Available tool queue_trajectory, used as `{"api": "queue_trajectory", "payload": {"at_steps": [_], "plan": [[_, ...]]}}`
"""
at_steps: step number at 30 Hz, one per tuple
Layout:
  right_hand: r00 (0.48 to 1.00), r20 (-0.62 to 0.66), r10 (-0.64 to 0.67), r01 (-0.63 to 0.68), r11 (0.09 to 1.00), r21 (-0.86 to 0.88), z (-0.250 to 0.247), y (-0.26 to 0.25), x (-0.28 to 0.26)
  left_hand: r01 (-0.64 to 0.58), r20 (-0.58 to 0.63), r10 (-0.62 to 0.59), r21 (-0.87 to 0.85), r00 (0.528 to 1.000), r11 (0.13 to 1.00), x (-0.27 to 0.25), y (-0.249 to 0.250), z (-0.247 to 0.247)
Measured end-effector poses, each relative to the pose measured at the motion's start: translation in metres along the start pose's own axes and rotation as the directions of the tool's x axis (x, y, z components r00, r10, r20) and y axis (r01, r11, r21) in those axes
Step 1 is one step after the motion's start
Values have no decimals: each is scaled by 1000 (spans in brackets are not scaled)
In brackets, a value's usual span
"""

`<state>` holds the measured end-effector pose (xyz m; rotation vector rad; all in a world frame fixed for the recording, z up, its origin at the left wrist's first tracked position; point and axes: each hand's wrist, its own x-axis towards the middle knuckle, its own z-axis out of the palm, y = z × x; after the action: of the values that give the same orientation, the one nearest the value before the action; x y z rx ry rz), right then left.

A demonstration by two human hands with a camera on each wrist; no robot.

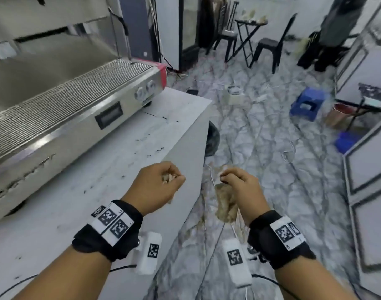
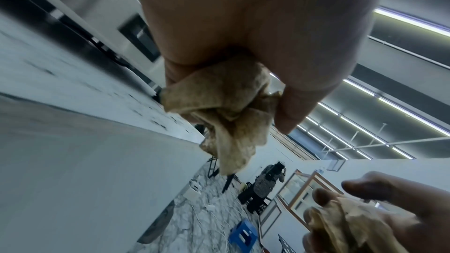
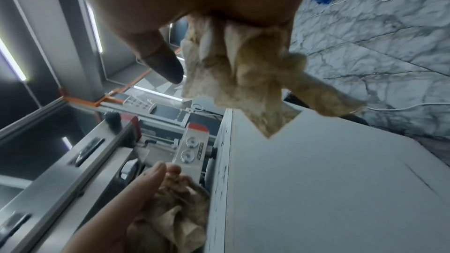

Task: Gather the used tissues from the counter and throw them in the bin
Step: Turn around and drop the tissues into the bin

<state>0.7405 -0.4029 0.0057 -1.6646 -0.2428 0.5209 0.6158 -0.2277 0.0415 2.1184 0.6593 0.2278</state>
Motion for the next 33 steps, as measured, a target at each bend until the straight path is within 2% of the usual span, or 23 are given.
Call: {"api": "queue_trajectory", "payload": {"at_steps": [6,12,21,27,33], "plan": [[998,-46,53,-52,998,20,-36,3,70,-47,78,45,13,996,999,89,28,51],[994,-88,65,-69,997,-40,-42,2,187,-106,131,100,44,986,993,213,34,76],[985,-171,11,-38,986,-160,-54,-59,363,-174,143,170,20,975,985,409,66,79],[995,-91,-39,18,975,-222,-64,-85,481,-176,110,175,-6,978,984,517,85,85],[984,160,-76,116,958,-261,-57,-90,631,-49,-41,50,16,998,999,622,89,98]]}}
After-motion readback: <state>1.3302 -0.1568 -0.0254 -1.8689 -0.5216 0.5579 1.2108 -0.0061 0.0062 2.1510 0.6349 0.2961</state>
